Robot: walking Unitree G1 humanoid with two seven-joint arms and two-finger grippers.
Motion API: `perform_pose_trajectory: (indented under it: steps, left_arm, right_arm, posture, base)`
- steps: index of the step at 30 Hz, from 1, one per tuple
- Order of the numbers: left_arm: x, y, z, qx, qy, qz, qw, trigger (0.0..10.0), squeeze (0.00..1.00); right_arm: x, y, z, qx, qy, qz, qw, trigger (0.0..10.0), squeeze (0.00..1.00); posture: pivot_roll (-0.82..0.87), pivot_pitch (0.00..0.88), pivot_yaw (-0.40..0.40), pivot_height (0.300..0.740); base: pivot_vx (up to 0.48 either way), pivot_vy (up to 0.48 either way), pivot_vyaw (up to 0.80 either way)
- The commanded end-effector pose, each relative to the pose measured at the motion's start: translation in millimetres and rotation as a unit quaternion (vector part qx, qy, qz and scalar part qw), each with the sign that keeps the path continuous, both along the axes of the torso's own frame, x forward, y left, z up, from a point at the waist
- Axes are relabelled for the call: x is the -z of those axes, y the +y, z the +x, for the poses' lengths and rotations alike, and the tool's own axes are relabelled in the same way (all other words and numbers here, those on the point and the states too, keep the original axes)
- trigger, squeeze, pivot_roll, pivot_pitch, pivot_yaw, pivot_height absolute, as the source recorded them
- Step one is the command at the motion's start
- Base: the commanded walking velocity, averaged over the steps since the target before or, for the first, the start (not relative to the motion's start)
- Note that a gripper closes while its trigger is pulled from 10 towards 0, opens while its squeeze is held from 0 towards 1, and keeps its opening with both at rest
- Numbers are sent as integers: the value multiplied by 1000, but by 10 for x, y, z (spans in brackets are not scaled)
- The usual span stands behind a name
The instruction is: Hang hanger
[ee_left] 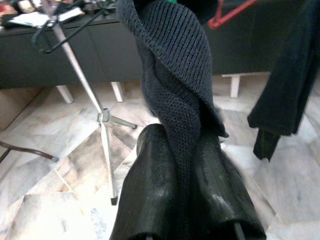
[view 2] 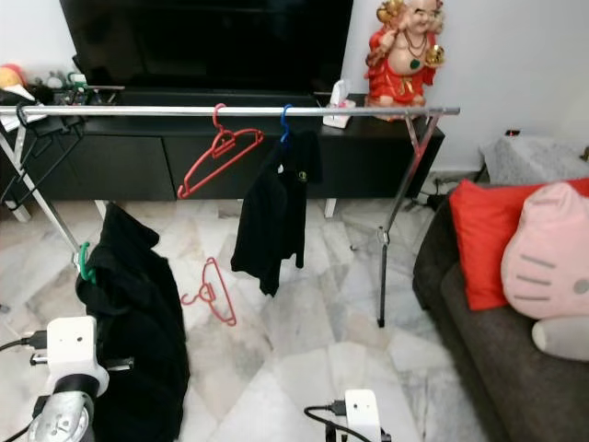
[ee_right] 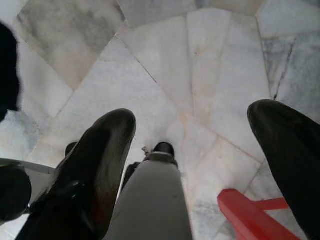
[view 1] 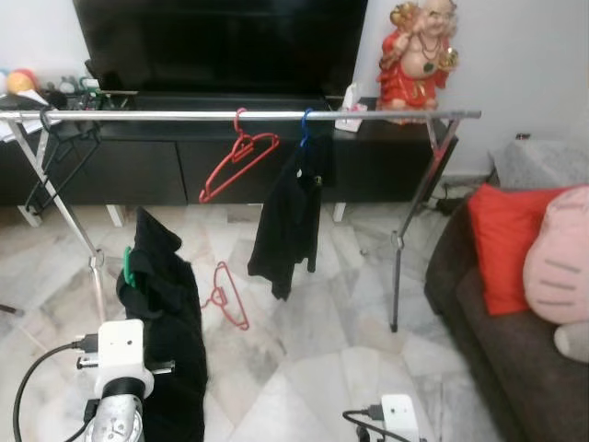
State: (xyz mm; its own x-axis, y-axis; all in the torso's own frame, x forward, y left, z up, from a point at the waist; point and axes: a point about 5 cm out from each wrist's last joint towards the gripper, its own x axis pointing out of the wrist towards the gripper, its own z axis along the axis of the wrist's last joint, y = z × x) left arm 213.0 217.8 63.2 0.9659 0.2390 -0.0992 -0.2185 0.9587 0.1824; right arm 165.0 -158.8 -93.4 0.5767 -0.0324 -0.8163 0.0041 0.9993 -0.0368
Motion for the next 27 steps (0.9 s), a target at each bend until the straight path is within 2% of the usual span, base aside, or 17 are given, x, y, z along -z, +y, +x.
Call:
perform_pose_trajectory:
  steps: [1, 27]
  left_arm:
    - [-77, -25, 30, 6, -18, 0, 1000, 10000, 0]
    - [-87, -43, 39, 10, -17, -1, 1000, 10000, 0]
  right_arm:
    - [17, -40, -41, 5, 8, -4, 1000, 10000, 0]
    - [16, -34, -38, 3, 8, -2, 1000, 10000, 0]
  posture:
    - [-57, 0, -27, 740]
    - [-56, 0, -24, 740]
  base:
    - [0, 259, 0]
    - [0, 239, 0]
